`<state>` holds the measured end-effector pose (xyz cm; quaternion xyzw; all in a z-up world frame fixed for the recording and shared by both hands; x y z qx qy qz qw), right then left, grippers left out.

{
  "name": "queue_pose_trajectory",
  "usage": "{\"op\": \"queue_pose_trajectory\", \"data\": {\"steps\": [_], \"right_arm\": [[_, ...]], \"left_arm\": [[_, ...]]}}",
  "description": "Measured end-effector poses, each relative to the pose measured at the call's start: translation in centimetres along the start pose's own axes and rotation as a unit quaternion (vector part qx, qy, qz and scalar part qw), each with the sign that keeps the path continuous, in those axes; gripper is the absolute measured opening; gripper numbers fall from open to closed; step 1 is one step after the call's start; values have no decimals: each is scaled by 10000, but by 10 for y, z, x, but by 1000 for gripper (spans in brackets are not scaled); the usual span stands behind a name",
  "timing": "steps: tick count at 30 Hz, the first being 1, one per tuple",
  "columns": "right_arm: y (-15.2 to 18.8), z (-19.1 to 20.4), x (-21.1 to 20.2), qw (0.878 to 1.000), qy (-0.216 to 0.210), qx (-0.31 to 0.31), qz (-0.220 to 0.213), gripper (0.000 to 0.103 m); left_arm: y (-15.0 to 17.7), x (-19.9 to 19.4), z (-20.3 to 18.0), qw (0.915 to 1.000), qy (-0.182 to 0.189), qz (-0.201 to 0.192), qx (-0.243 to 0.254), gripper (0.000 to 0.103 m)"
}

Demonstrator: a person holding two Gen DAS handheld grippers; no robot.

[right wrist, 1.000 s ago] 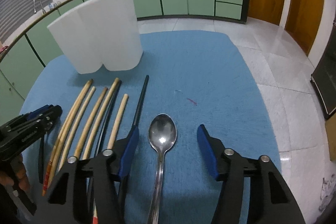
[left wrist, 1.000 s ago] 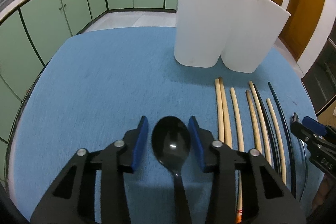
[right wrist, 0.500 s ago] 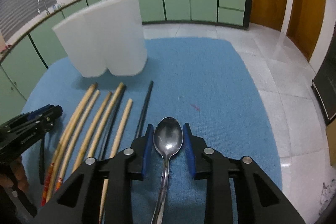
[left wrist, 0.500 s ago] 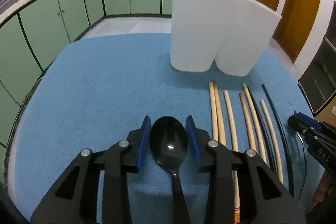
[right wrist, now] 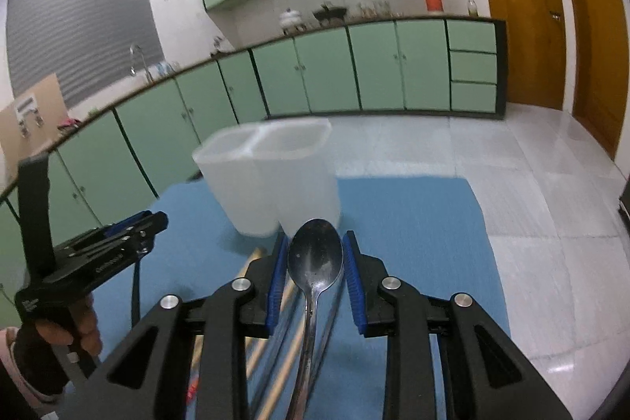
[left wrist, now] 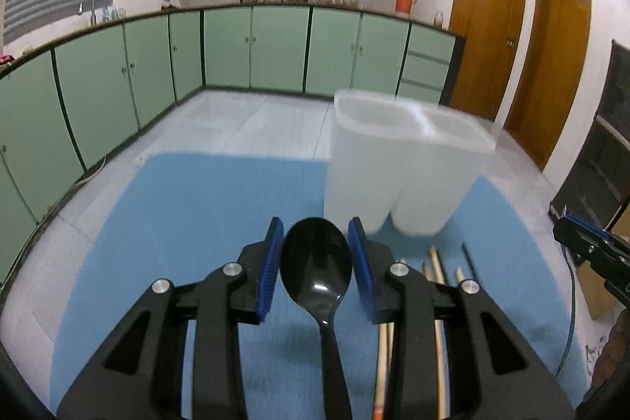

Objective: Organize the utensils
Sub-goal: 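Lift both spoons and lower them into the white utensil holder, opening both tools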

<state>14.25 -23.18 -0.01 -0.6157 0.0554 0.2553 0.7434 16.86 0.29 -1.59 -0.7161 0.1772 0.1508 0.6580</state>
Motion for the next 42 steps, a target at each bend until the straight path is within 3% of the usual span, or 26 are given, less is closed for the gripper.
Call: {"op": "queue_pose_trajectory", "data": {"steps": [5,12,20,26,30,42], "right_arm": [[-37,-4,-1,9992,-180,96,-356,28],[-101,3,13,9940,-119,-85,-1083,28],[-157,11,68,9848,244,-273,-1695,28],[-160,12,122,9843,434,-434,-1655,28],[-144,12,143,9852,478,-523,-1564,28],[-99,12,152,9878,350,-601,-1390,28]], "left_arm": [[-40,-4,-3,9988,124,-467,-76,33],[-103,1,-20,9922,233,-1220,-117,33],[-149,53,-54,9845,322,-1727,32,33],[-150,93,-55,9834,375,-1776,4,33],[-144,106,-47,9826,449,-1802,-79,33],[-115,116,-38,9867,558,-1525,-41,33]]}}
Point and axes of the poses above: each gripper's, at about its wrist camera, not at the fingertips, and x roughly the way its jaws point, z to its left, y to its underside, the point moved 3 cm from there along x, roughly the way its jaws point, and after that the axes turned 8 degrees about -z, right-handed, at the moved point
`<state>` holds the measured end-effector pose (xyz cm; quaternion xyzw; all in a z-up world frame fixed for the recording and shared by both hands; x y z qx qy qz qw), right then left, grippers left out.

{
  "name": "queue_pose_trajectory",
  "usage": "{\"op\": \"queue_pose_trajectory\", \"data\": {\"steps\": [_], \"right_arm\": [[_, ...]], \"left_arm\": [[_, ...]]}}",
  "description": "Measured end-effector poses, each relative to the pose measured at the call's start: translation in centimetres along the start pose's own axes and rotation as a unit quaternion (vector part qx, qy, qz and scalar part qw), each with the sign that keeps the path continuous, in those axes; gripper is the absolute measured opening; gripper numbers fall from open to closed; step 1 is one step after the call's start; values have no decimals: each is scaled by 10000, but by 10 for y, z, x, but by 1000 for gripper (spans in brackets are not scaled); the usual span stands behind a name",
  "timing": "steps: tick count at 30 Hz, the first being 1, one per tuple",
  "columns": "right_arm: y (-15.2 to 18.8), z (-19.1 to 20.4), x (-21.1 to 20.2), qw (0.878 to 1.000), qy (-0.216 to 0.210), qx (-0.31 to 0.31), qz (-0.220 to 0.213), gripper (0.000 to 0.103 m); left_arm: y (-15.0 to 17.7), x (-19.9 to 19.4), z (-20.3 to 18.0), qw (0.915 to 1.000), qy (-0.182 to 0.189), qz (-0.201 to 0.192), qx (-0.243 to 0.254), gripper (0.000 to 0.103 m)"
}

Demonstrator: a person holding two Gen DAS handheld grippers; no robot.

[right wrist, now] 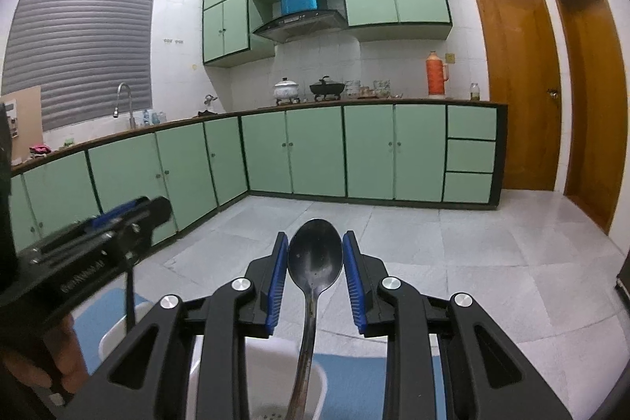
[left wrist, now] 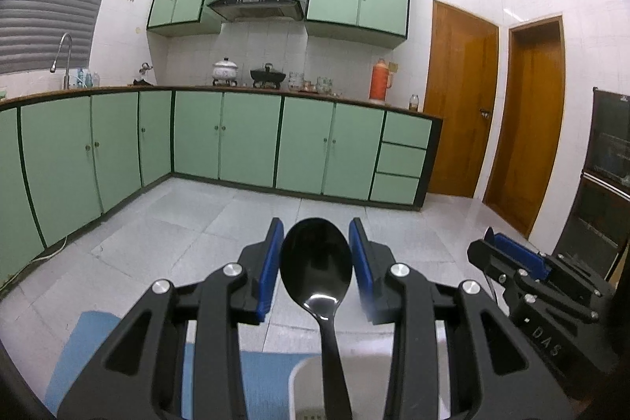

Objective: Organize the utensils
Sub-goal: 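Lift both spoons and lower them into the white utensil holder, opening both tools, then move the right tool back to the chopsticks and grasp the black chopstick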

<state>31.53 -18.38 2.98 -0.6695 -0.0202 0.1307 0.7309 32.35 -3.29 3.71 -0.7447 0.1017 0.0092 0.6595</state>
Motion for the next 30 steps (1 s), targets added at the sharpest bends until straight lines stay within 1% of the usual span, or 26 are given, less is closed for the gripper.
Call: {"op": "queue_pose_trajectory", "data": {"steps": [4,6,9,10,11,12,13,16,18,20,21,23,26,28,30], "right_arm": [[5,4,-11,9998,-179,69,72,29],[6,5,-20,9998,-183,53,89,32],[3,5,-33,9997,-185,95,107,34],[2,4,-40,9997,-177,125,102,35],[1,3,-48,9997,-162,182,89,39],[1,2,-54,9996,-145,235,89,44],[3,1,-63,9994,-120,310,129,46],[12,0,-89,9985,-93,434,310,52],[24,-1,-109,9977,-15,471,481,62],[42,-2,-132,9959,70,470,765,66],[51,-3,-141,9949,101,462,893,70],[70,-1,-162,9921,190,400,1173,75],[95,2,-192,9877,313,375,1484,80],[109,4,-208,9849,335,445,1637,81],[121,7,-222,9828,388,454,1749,84]], "left_arm": [[2,-8,5,10000,-39,61,-32,35],[2,-14,7,10000,-52,72,-40,39],[1,-29,9,9999,-78,100,14,44],[0,-34,9,9999,-86,114,27,48],[0,-42,11,9998,-116,130,29,53],[1,-51,13,9998,-138,168,20,55],[2,-59,14,9997,-142,216,3,59],[10,-86,16,9987,-218,455,61,67],[22,-108,18,9972,-216,706,81,73],[37,-128,20,9949,-222,965,167,81],[47,-140,21,9932,-226,1114,247,81],[66,-159,24,9896,-231,1385,325,85],[92,-187,29,9840,-235,1728,377,86],[109,-204,32,9800,-284,1916,447,87],[123,-220,32,9759,-298,2100,506,88]]}}
Point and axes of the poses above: each gripper's, at about its wrist camera, not at the fingertips, and x roughly the way its jaws point, z to its left, y to its underside, the point moved 3 cm from there along x, roughly the way its jaws point, and after that the axes turned 8 degrees about -z, right-handed, at the moved point
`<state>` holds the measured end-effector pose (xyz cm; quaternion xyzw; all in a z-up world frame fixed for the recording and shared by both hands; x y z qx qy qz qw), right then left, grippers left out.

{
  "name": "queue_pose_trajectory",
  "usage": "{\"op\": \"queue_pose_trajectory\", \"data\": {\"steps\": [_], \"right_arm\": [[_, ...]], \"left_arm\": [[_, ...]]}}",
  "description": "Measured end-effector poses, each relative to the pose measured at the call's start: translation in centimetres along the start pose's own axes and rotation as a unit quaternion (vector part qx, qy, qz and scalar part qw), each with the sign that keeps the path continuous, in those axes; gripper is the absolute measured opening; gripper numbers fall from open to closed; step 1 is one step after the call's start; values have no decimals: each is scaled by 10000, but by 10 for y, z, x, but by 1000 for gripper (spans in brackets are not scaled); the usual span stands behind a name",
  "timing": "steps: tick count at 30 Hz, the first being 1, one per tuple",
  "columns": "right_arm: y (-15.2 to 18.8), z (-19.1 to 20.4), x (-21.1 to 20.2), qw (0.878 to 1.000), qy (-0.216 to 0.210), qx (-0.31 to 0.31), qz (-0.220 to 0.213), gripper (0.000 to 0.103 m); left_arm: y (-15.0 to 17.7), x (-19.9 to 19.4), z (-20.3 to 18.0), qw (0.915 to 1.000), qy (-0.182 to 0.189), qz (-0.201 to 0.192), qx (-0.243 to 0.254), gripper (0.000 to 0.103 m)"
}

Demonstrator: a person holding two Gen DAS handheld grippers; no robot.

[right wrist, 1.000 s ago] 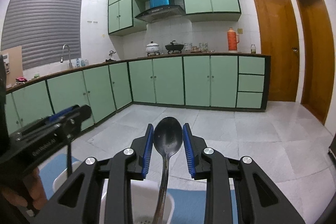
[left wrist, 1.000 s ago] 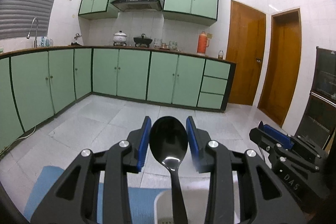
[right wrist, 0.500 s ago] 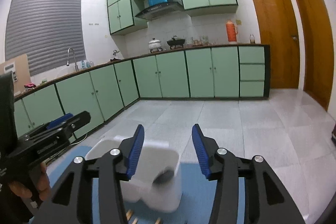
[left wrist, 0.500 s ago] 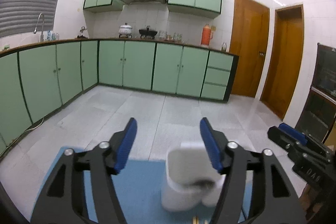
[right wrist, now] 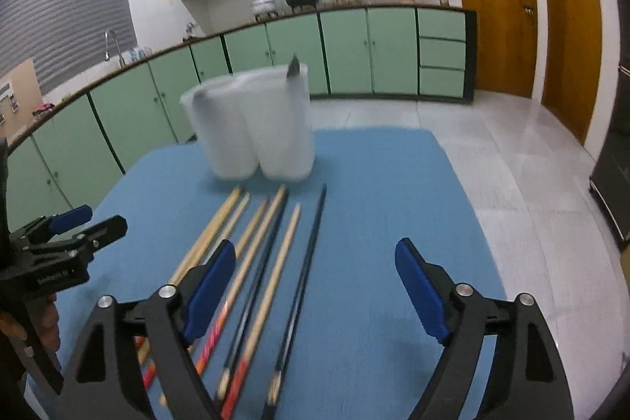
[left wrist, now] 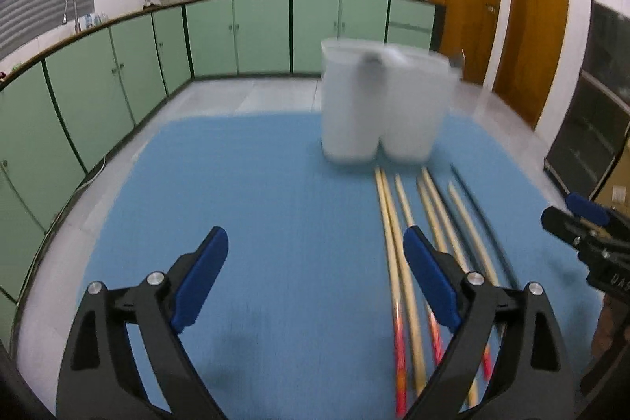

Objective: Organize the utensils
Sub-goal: 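Move the right tool back to the chopsticks and grasp the black chopstick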

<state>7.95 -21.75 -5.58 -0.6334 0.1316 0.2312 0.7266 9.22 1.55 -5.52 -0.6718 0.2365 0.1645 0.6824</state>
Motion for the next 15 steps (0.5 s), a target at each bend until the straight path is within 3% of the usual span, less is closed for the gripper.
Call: {"op": "queue_pose_trajectory", "data": {"steps": [4,10,15], "right_arm": [[26,1,-12,9997,117,-45,233,89],[44,8,-25,9989,88,-173,423,89],[58,12,-33,9978,27,-264,600,70]], "left_arm": [[25,-8,3,9995,-12,319,59,90],[49,-21,6,9982,6,593,80,90],[59,-33,4,9981,-2,605,72,90]]}}
Point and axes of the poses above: each gripper's, at about its wrist camera, not at the fingertips, and x roughly the way its jaws point, z to its left, y to its underside, the point moved 3 cm from there along x, roughly the way its jaws point, and after that the axes turned 8 degrees about -z, right-handed, at the moved point
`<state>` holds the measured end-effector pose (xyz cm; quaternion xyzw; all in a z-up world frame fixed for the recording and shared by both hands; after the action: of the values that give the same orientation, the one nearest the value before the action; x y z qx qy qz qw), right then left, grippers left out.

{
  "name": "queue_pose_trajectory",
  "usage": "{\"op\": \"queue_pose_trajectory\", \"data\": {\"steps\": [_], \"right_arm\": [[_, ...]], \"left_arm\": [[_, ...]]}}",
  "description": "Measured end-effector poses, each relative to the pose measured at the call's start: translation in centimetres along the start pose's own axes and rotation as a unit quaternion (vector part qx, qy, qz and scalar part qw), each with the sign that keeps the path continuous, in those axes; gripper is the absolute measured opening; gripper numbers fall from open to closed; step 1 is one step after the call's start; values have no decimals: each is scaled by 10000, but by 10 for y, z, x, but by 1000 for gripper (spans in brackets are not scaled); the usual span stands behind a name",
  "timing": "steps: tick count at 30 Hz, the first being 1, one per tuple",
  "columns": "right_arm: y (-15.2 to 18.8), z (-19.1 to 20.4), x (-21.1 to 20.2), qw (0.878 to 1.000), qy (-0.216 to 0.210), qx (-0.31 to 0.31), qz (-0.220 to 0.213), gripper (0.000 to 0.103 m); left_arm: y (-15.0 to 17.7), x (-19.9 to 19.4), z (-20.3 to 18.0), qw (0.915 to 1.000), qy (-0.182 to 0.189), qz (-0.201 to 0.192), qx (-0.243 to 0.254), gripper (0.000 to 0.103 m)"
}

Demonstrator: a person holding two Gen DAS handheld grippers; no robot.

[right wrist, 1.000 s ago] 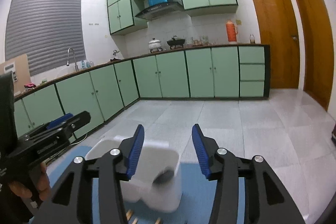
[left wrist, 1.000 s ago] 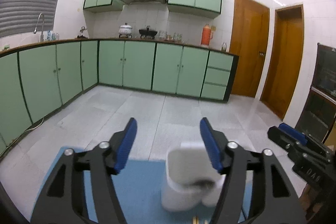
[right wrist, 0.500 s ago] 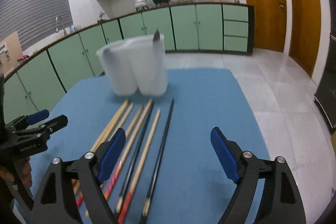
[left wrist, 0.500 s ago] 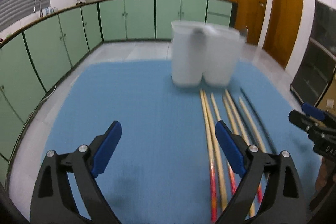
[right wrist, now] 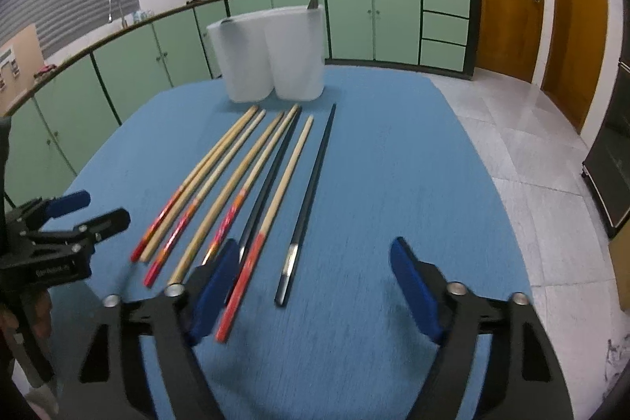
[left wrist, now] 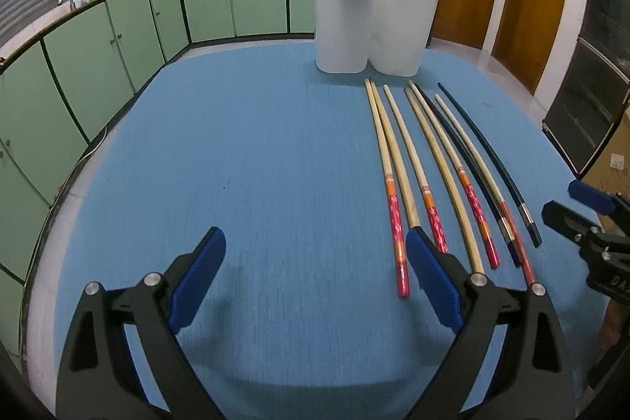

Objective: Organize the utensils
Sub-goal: 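Move the right tool back to the chopsticks and grasp the black chopstick, then grasp a red-patterned chopstick with the left tool while the right tool holds the black chopstick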

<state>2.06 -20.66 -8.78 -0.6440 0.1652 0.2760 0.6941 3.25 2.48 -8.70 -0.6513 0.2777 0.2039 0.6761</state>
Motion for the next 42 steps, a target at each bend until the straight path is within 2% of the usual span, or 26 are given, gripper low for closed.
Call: {"op": "queue_pose_trajectory", "data": {"steps": [3,11,15,18,21,24,29,42], "right_arm": [[4,1,1,9999,-53,41,79,58],[13,10,2,9996,-56,-85,257,43],[17,9,6,9993,-77,-54,352,30],[18,7,7,9992,-62,19,387,25],[18,5,8,9992,-13,71,403,17],[17,1,8,9991,39,149,401,9],[16,-1,9,9990,61,212,391,7],[17,-1,9,9989,-17,229,404,8]], "left_arm": [[0,-2,-3,10000,-14,-13,-3,90],[2,-4,-8,10000,-70,2,-66,90],[5,0,-11,10000,-80,43,-42,90],[7,3,-12,9999,-78,85,-19,90],[8,7,-13,9998,-62,165,-16,82],[9,11,-13,9997,-39,238,-20,80],[10,14,-12,9995,-44,305,-49,67],[8,4,-23,9996,221,93,118,68]]}}
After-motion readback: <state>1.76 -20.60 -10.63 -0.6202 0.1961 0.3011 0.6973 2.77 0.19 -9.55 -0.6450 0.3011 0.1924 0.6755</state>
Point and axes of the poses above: each gripper's, at about its wrist camera, not at the fingertips, and x roughly the way its jaws point, z to its left, y to its underside, the point moved 3 cm from there along x, roughly the way its jaws point, and after that the axes turned 8 degrees about -z, right-handed, at the moved point
